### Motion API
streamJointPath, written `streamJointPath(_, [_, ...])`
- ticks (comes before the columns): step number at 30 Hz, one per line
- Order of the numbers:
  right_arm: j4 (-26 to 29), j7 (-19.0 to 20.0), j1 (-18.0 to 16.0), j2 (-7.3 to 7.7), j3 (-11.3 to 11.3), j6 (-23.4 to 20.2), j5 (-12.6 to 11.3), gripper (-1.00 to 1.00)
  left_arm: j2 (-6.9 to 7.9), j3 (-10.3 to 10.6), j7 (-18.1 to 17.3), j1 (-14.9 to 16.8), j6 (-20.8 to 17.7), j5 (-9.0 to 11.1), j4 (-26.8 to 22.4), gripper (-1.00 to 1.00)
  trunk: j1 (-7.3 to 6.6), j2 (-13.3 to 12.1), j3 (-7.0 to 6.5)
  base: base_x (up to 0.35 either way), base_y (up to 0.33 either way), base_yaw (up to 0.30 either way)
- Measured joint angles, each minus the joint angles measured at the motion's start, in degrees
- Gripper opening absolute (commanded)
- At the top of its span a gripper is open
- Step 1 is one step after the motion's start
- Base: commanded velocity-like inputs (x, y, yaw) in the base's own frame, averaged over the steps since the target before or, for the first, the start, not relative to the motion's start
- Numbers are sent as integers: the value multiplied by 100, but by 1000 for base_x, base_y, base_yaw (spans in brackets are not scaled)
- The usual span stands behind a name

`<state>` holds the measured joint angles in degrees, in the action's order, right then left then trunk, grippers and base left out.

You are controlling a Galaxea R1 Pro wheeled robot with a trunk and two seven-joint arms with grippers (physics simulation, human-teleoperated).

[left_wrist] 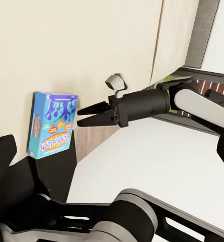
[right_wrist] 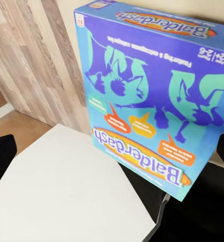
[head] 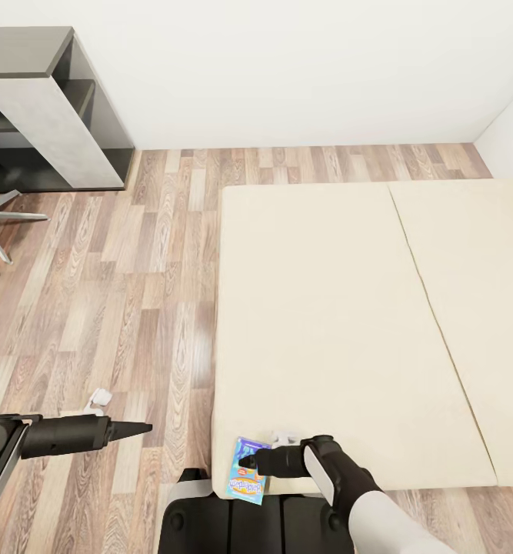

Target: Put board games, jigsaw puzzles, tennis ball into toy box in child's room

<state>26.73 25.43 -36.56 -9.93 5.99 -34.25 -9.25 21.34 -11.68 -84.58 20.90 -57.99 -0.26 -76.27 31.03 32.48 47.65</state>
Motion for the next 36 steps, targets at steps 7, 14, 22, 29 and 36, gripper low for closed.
streamJointPath(7, [0, 0, 0, 12, 1, 7, -2, 100, 0, 6, 0, 0, 1, -1, 0, 100, 0, 0, 0, 0, 0, 0])
streamJointPath(14, [2, -4, 0, -7, 17, 52, -3, 100, 0, 7, 0, 1, -2, -2, 1, 100, 0, 0, 0, 0, 0, 0])
streamJointPath(22, [2, -11, 0, -7, 62, 185, -1, 100, -1, 4, 0, 1, 0, 2, 1, 100, 0, 0, 0, 0, 0, 0])
streamJointPath(29, [2, -19, 0, -7, 96, 305, -1, 100, -1, -4, 0, 1, 1, 3, 1, 100, 0, 0, 0, 0, 0, 0])
streamJointPath(36, [2, -28, 0, -7, 98, 317, -1, 100, 0, 0, 0, 1, 1, 1, 1, 100, 0, 0, 0, 0, 0, 0])
